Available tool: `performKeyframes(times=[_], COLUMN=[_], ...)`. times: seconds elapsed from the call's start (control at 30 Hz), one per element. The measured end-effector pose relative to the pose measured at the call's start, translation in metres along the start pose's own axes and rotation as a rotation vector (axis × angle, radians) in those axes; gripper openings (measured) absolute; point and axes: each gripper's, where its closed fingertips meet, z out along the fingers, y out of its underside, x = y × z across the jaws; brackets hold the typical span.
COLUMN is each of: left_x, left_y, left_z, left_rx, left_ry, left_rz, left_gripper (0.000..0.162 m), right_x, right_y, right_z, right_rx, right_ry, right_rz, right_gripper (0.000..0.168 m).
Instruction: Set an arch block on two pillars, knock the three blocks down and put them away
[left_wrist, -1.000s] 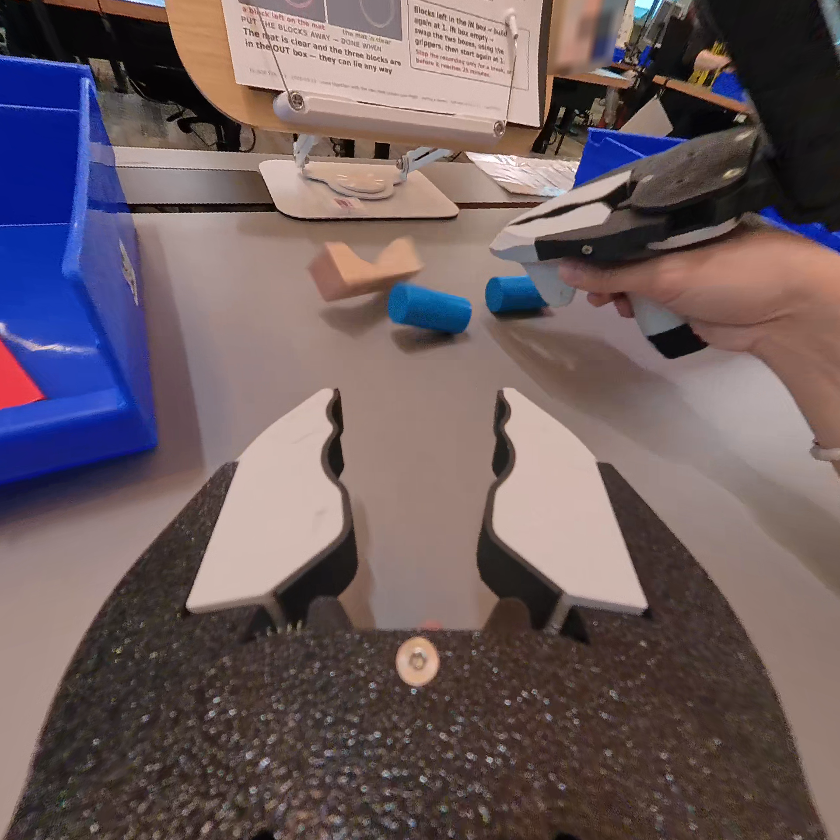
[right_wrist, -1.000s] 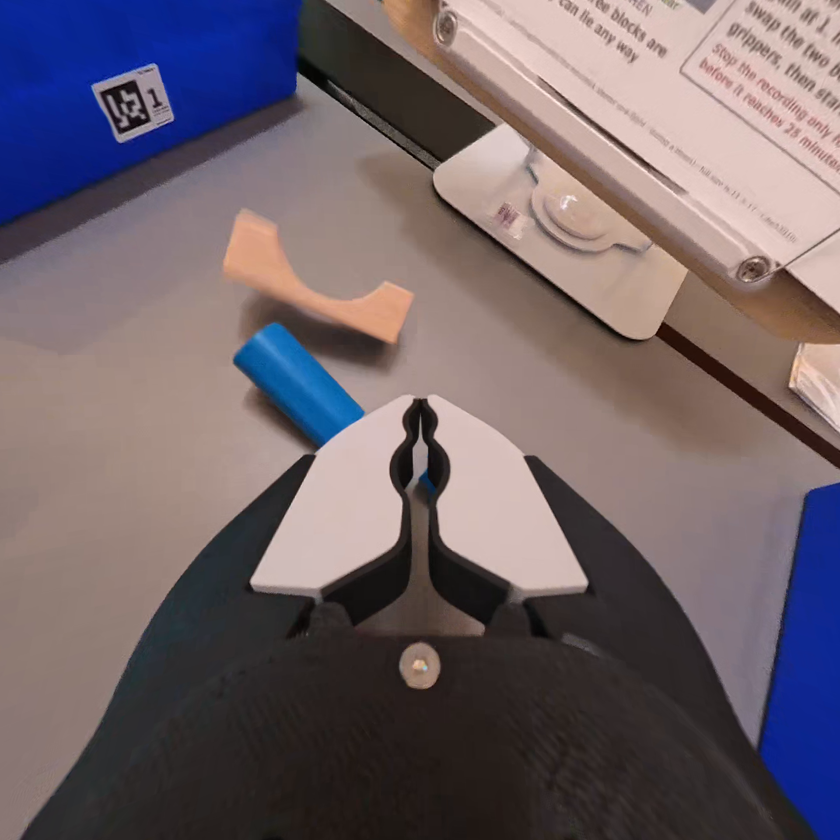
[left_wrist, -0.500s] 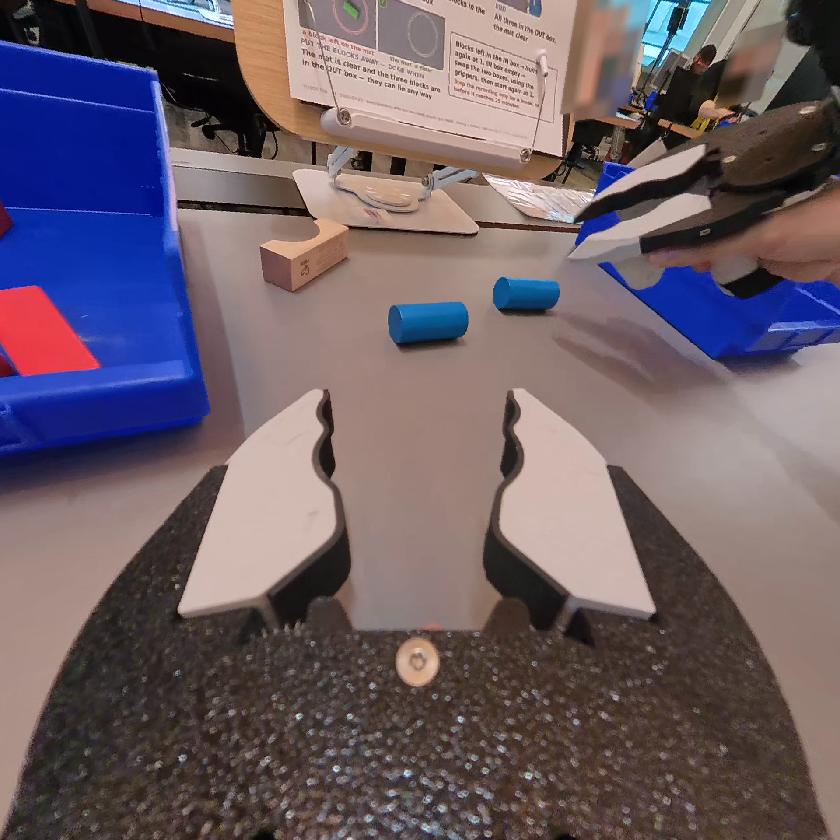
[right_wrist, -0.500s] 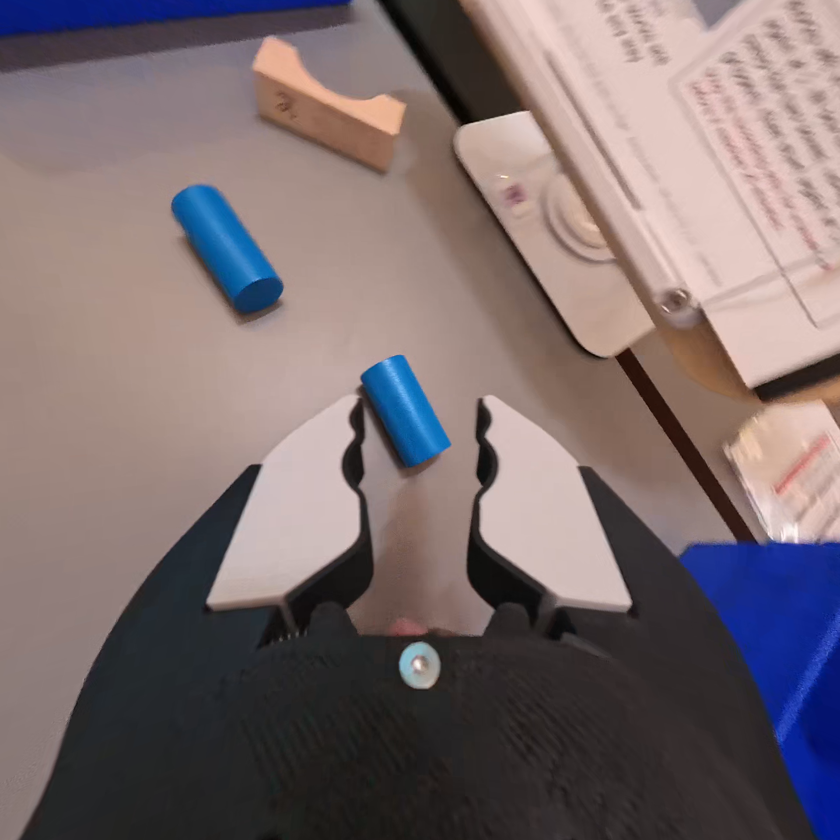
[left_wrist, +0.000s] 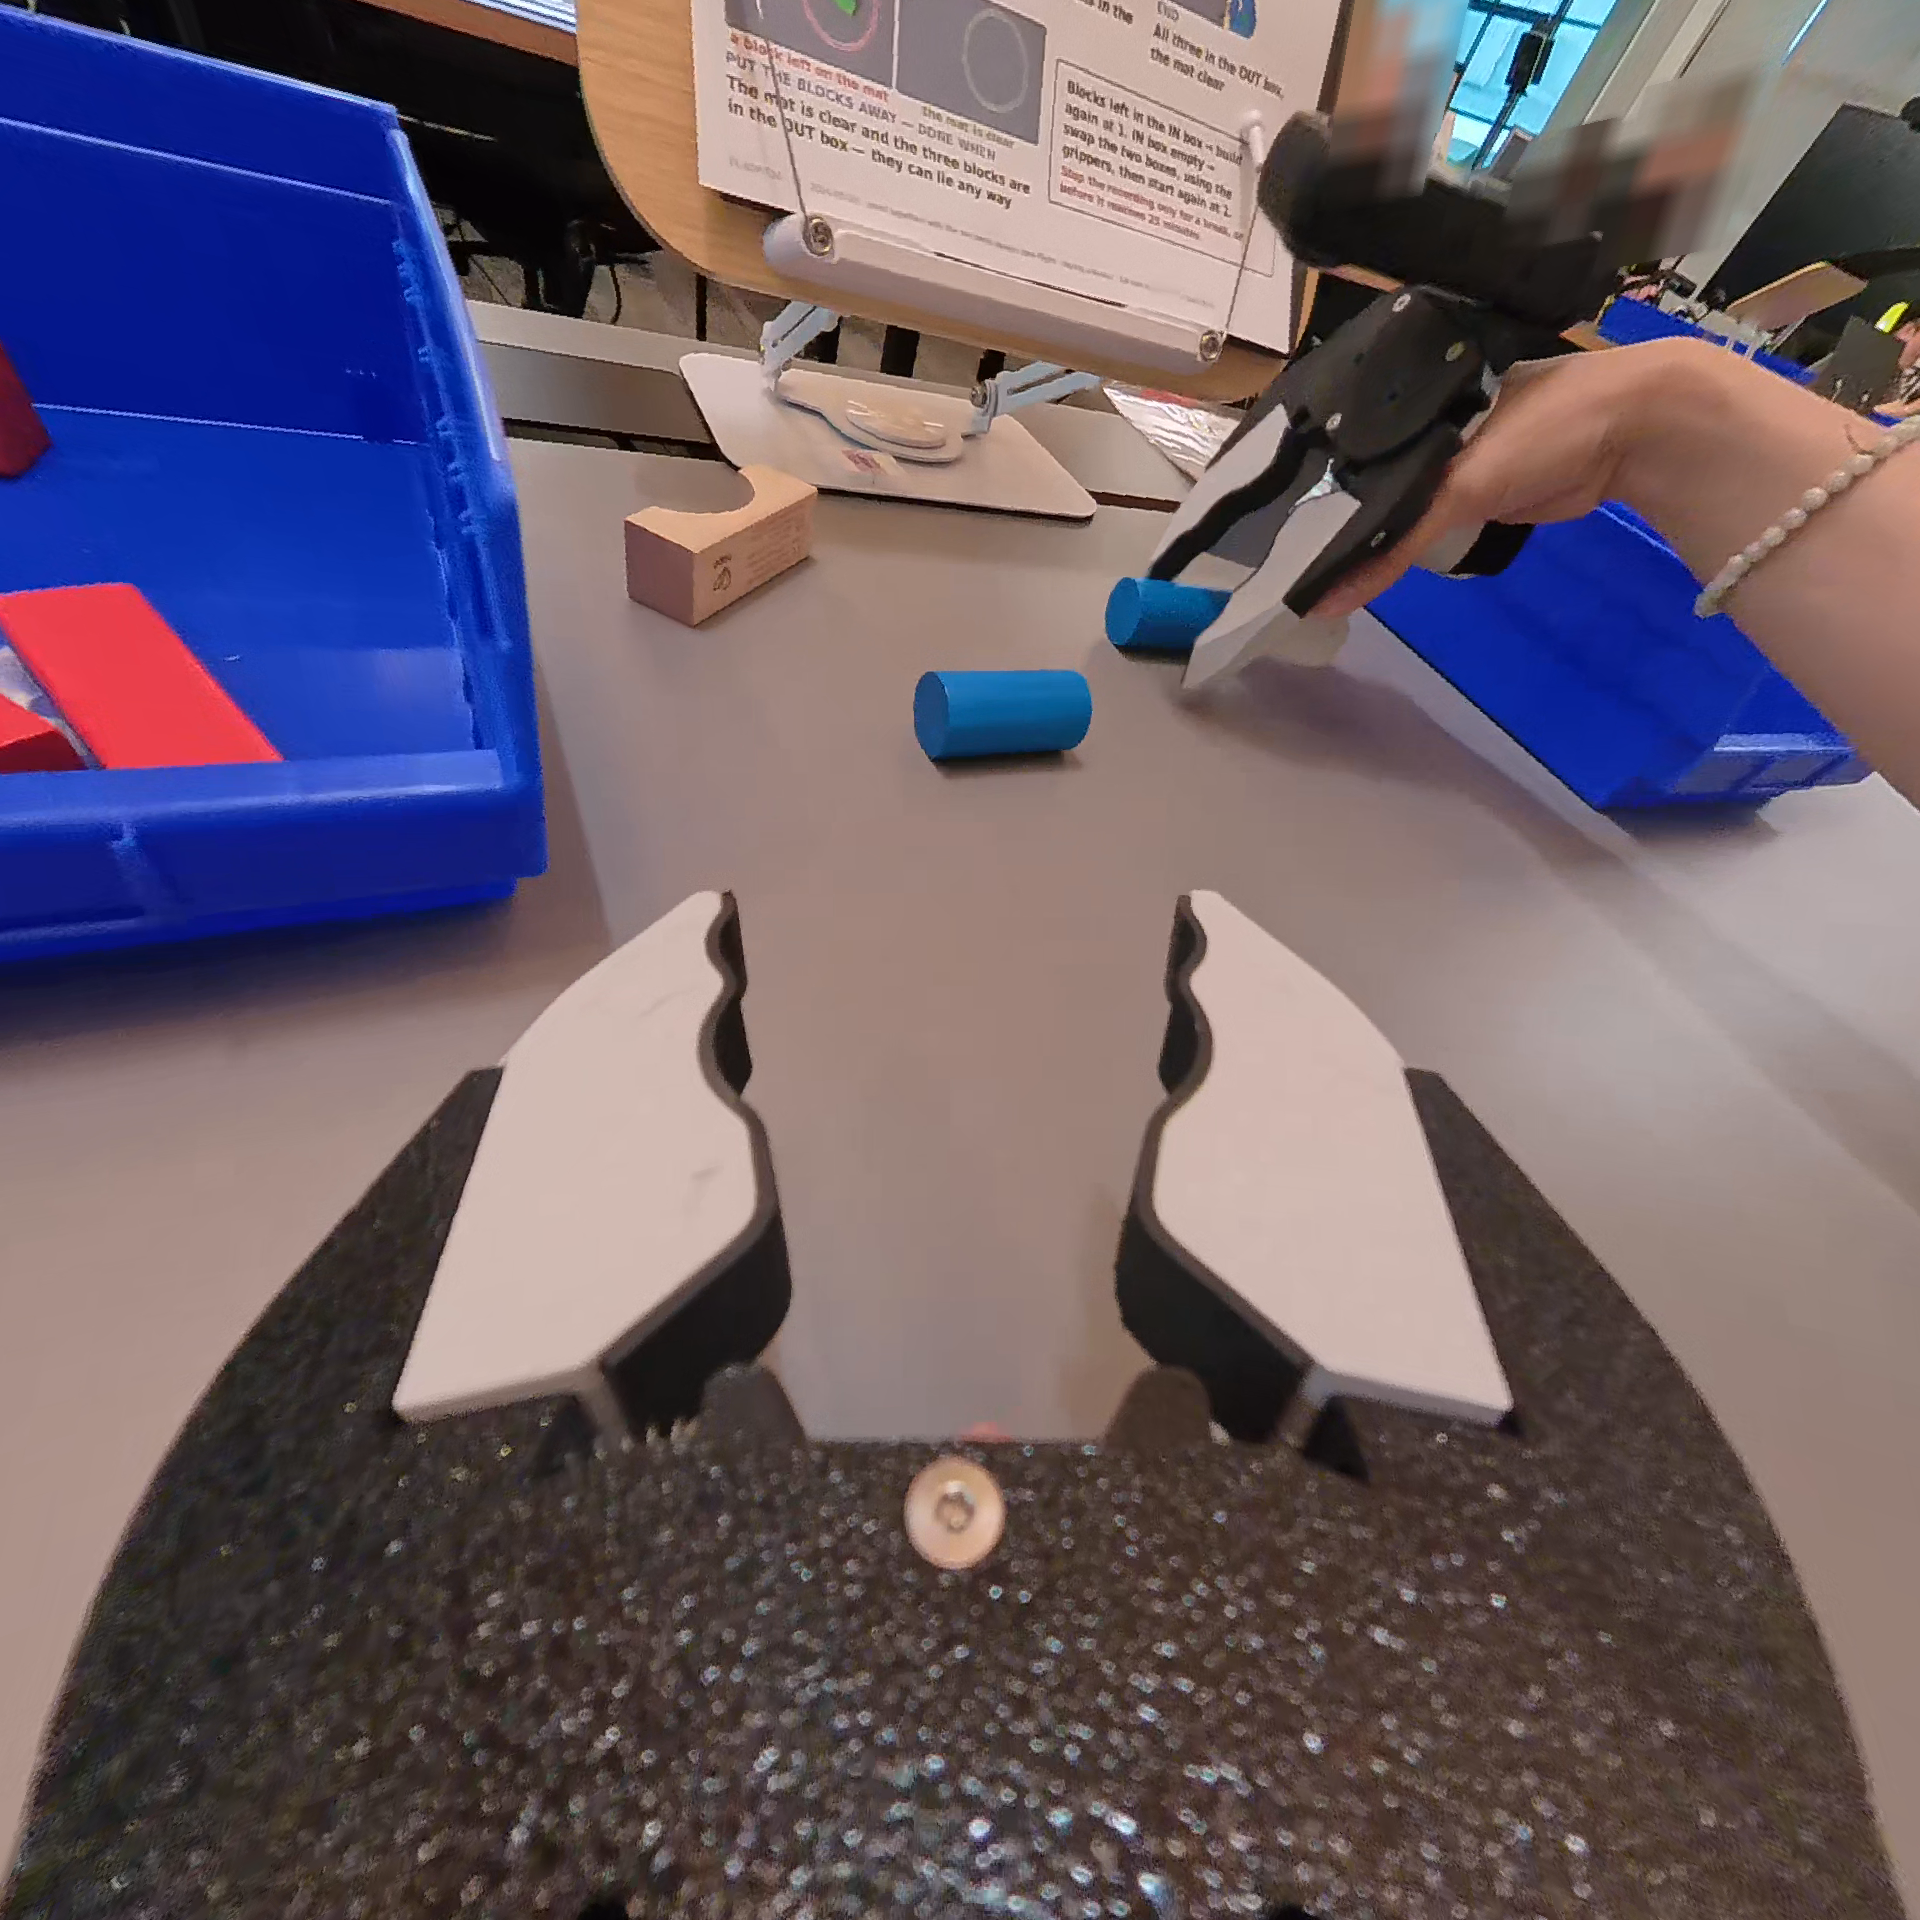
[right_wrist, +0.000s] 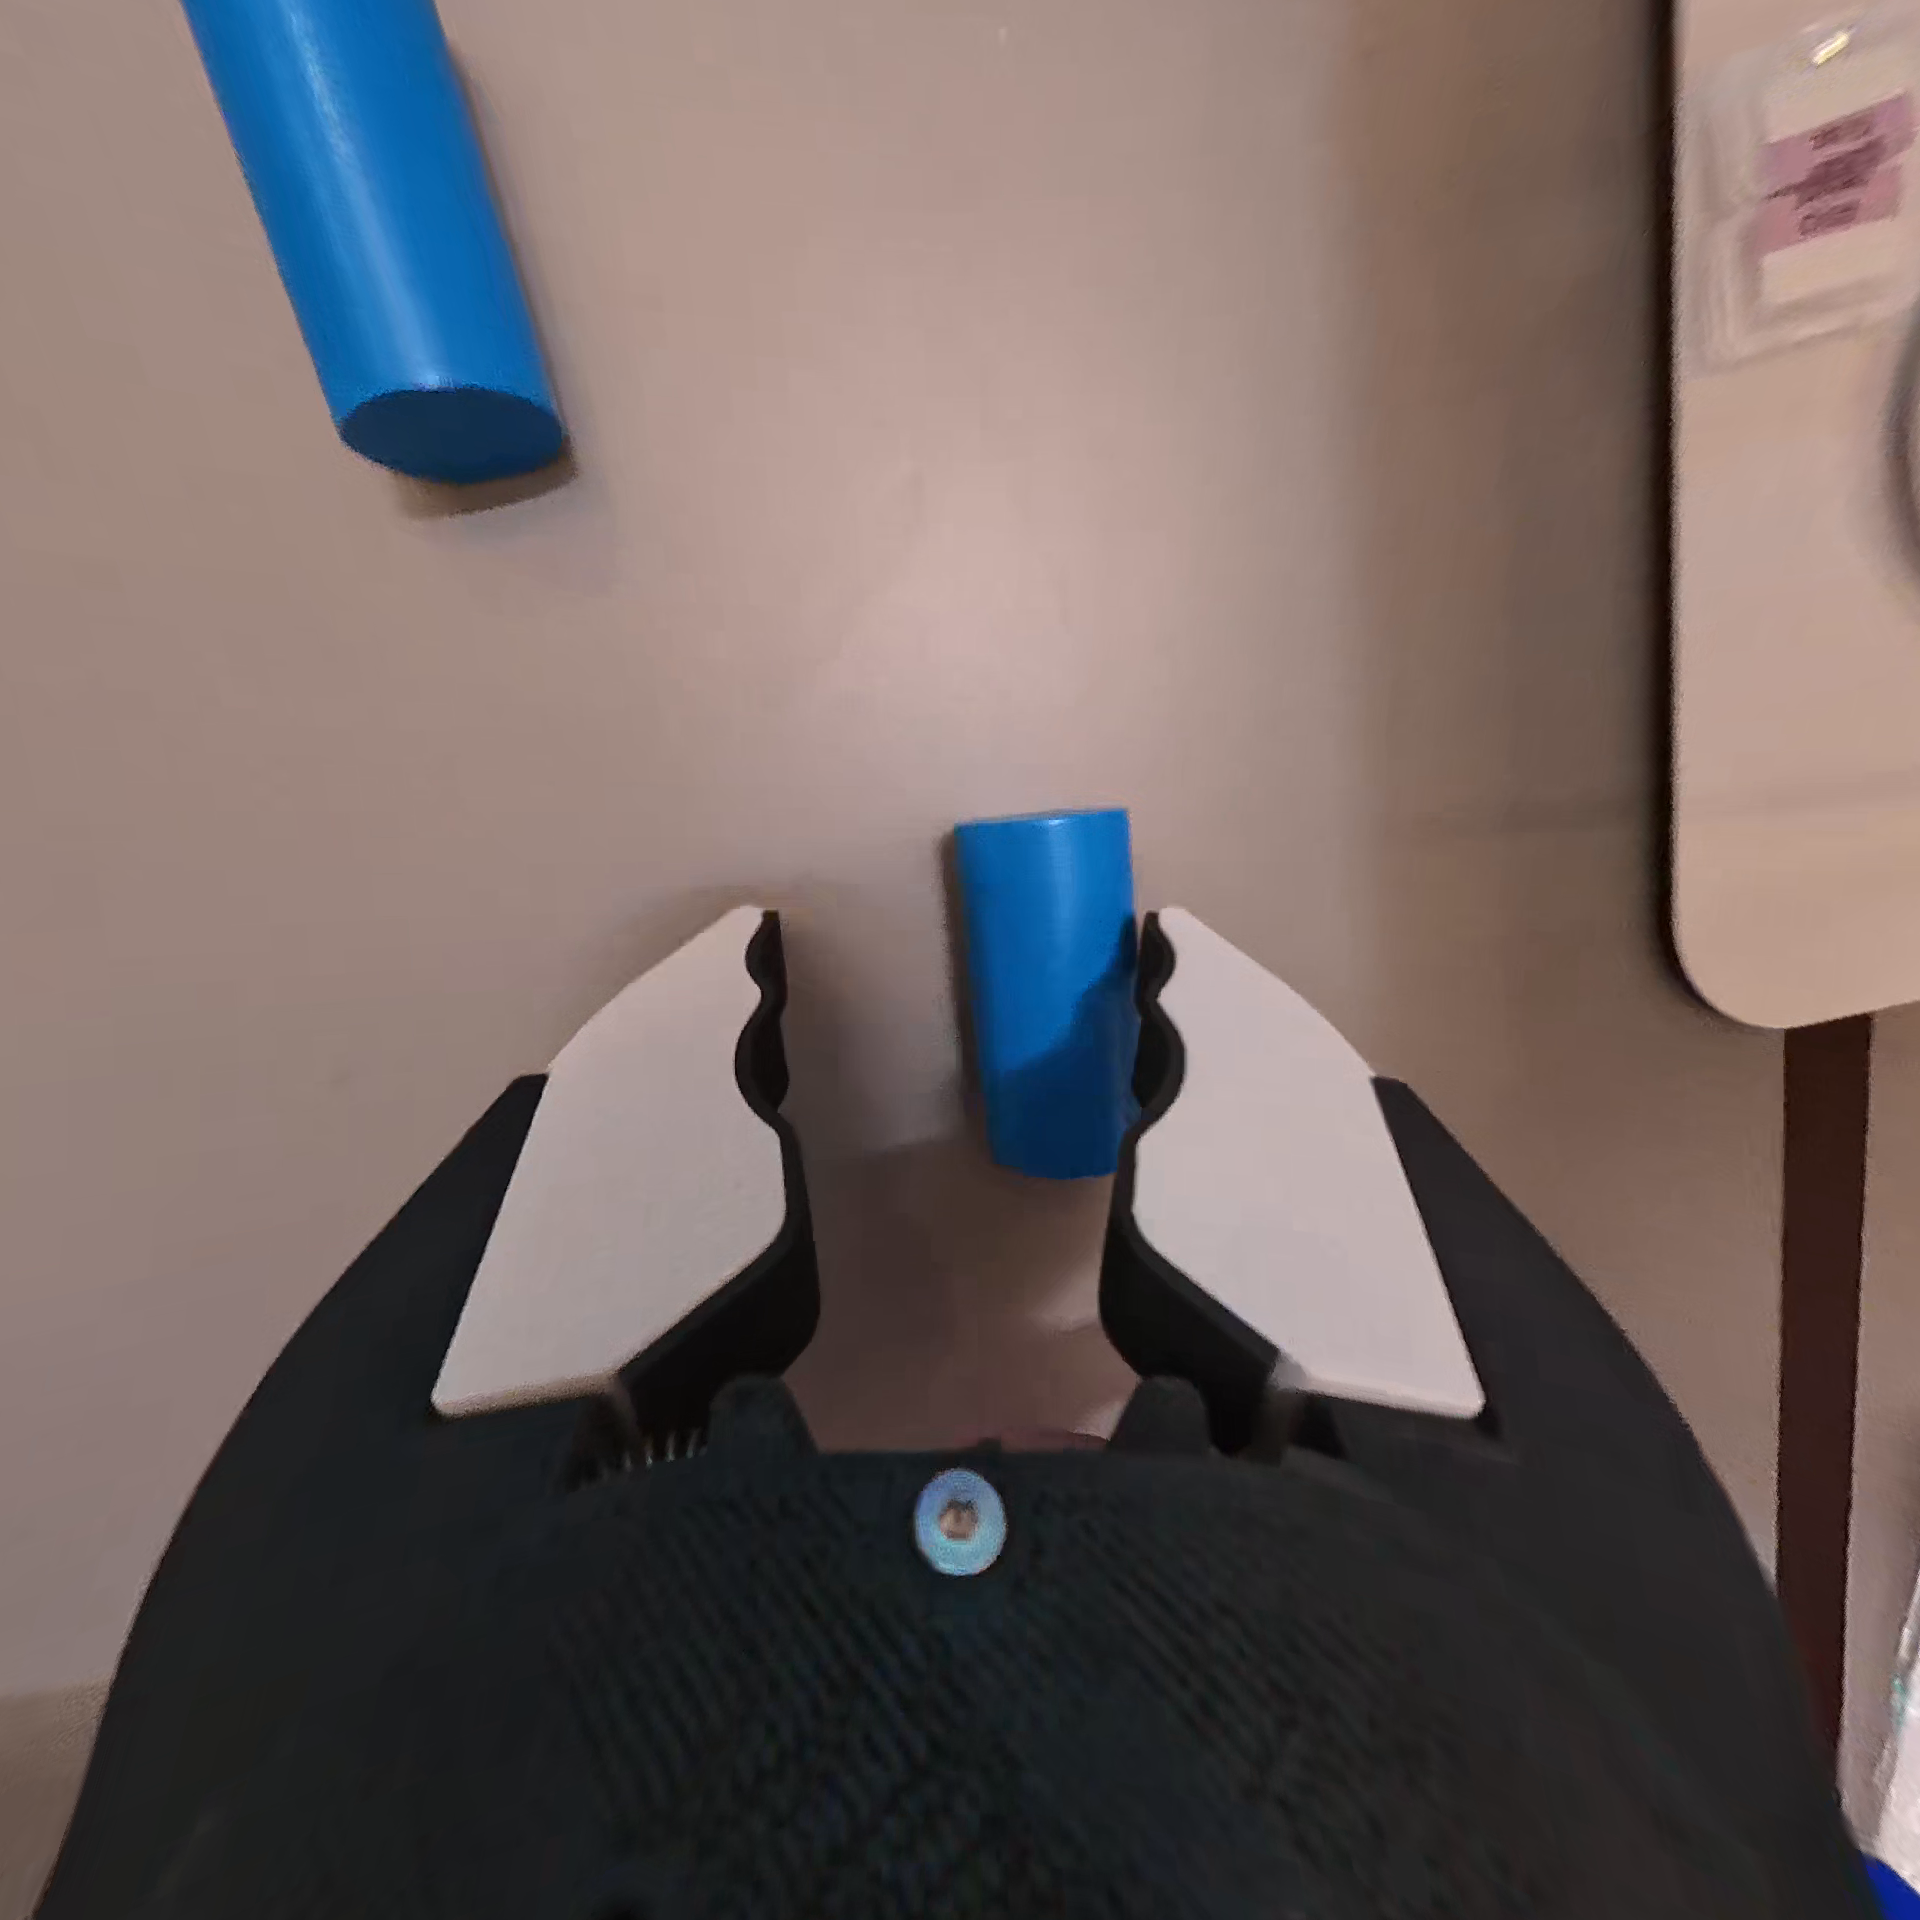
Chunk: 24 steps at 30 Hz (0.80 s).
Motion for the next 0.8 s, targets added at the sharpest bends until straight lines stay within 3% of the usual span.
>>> performKeyframes(times=[0.03, 0.17, 0.23, 0.5, 0.57, 0.7, 0.8], left_x=[-0.001, -0.003, 0.0, 0.011, 0.012, 0.018, 0.02], left_y=[0.0, -0.001, -0.001, 0.001, 0.001, -0.006, -0.014], left_z=[0.0, 0.002, 0.004, 0.011, 0.01, 0.004, -0.002], left_rx=[0.001, -0.006, -0.006, -0.013, -0.011, 0.013, 0.032], left_ry=[0.001, 0.004, 0.015, 0.042, 0.046, 0.076, 0.082], left_rz=[-0.005, -0.007, -0.014, -0.02, -0.018, -0.058, -0.054], left_gripper=[0.077, 0.077, 0.078, 0.078, 0.078, 0.078, 0.078], right_x=[0.0, -0.004, -0.013, -0.021, -0.025, -0.026, -0.004], right_y=[0.004, 0.011, 0.011, 0.018, 0.008, -0.028, -0.013], right_z=[0.002, 0.002, 0.002, -0.009, -0.03, -0.109, -0.176], right_rx=[-0.029, -0.086, -0.094, -0.173, -0.111, 0.209, 0.285], right_ry=[0.002, -0.027, -0.083, -0.02, -0.016, -0.038, 0.106], right_rz=[-0.017, -0.052, -0.076, -0.125, -0.083, 0.102, 0.231], right_gripper=[0.066, 0.053, 0.034, 0.033, 0.033, 0.033, 0.033])
